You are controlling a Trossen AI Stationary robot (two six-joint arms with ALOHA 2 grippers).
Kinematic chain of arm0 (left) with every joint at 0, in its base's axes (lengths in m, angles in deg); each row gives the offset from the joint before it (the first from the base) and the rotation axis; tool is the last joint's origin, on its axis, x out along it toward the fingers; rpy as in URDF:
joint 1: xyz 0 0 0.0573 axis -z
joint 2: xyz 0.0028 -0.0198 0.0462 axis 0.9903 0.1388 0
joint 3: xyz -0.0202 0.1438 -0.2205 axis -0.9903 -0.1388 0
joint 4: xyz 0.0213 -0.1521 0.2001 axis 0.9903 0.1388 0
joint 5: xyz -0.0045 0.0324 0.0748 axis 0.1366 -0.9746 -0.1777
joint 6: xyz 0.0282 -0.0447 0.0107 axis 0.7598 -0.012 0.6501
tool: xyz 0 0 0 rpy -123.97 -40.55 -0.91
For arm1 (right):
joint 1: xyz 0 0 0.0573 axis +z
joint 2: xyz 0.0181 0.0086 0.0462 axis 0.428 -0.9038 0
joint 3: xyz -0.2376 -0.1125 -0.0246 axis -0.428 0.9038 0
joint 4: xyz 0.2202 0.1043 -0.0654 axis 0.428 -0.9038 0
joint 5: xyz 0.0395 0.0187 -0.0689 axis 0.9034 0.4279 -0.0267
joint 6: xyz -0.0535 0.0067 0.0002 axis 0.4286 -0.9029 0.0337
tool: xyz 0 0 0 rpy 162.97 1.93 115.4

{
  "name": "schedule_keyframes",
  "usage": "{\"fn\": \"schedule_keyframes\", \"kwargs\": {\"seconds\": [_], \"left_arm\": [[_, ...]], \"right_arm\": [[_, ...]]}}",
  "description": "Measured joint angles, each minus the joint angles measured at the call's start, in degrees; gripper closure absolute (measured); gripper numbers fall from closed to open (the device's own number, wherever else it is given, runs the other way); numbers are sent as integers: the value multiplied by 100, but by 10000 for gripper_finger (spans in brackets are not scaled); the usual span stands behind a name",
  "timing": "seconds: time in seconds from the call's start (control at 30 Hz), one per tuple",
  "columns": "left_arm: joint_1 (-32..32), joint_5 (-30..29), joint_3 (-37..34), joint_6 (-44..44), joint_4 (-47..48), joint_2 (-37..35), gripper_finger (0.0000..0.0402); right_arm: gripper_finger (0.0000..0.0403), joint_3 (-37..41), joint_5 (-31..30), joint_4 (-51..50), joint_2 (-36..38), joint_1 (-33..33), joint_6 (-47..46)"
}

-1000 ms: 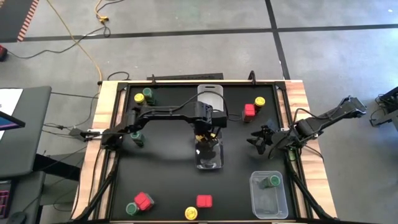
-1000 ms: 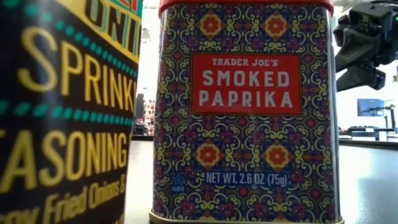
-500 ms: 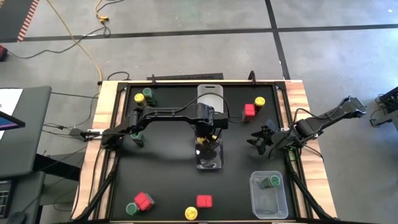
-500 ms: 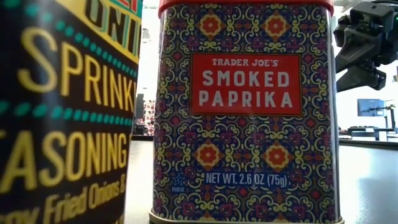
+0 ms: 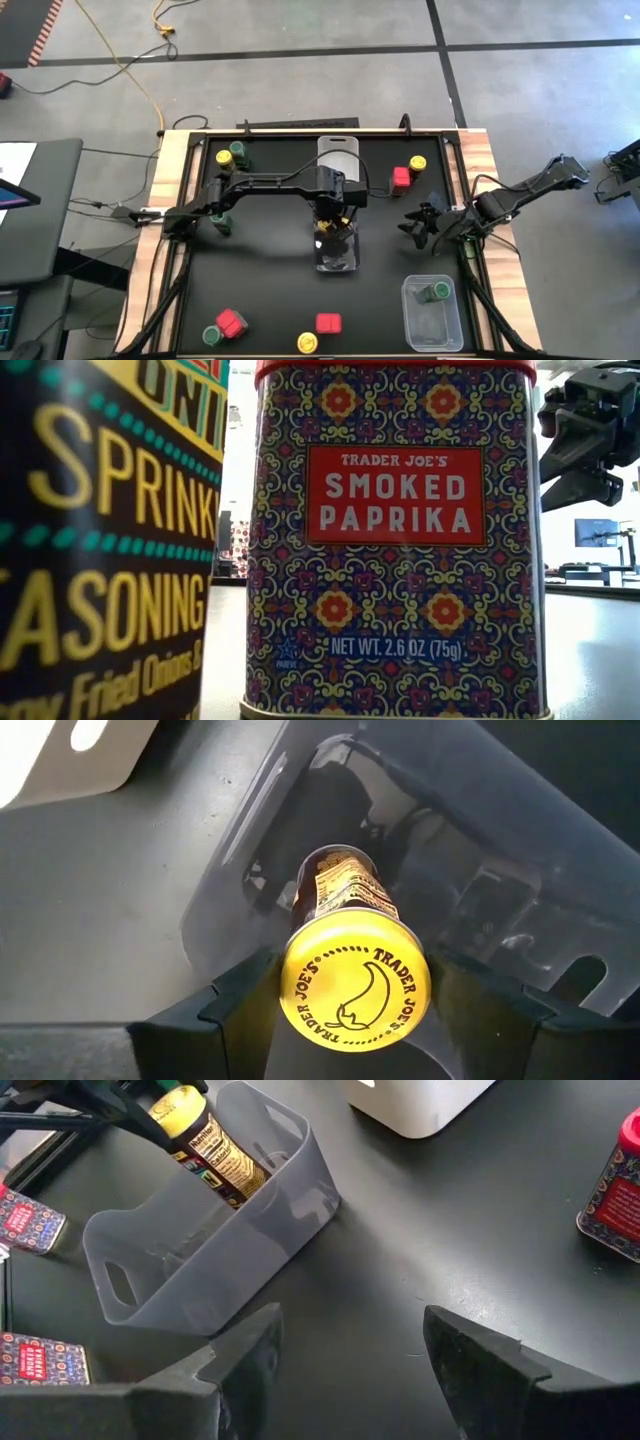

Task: Sort spices by type
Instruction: Put the middle left yellow seasoning bottle into the black bin

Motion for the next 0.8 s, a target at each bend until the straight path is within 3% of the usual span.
{"fn": "schedule_keyframes", "kwargs": {"seconds": [0.43,0.8], "left_arm": [[-32,-7,0,-217,33,2,163],[-32,-193,0,-278,25,2,127]], "right_arm": [[133,0,0,2,0,1,0],[133,0,2,3,0,0,0]]}}
